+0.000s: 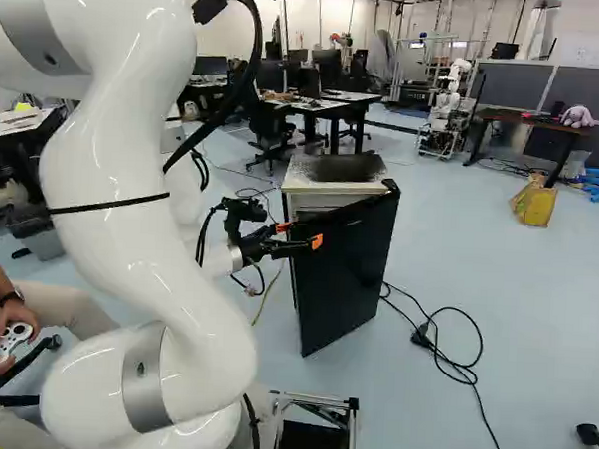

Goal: Grab a drink from the fridge

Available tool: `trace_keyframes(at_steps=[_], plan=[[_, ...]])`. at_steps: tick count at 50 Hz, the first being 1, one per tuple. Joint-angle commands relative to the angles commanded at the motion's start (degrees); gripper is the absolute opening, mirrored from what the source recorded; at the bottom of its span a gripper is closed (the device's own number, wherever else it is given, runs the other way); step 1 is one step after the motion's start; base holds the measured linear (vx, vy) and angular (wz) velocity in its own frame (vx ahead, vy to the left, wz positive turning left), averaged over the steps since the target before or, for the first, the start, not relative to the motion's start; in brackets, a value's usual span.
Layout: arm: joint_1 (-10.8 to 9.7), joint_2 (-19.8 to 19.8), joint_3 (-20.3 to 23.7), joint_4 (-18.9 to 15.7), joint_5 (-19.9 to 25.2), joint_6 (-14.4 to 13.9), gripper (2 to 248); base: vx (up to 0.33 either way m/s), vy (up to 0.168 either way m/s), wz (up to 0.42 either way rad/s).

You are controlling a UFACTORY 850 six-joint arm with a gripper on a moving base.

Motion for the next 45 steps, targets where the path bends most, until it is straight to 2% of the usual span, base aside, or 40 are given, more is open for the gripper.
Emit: trace_keyframes(at_steps=[23, 45], plan=[[-0.14, 0.28, 0.46, 0.23, 0.01, 0.00, 247, 0.000, 0.000, 0.000], [-0.14, 0.28, 0.46, 4.26, 0.01, 0.00, 247, 0.000, 0.000, 0.000]])
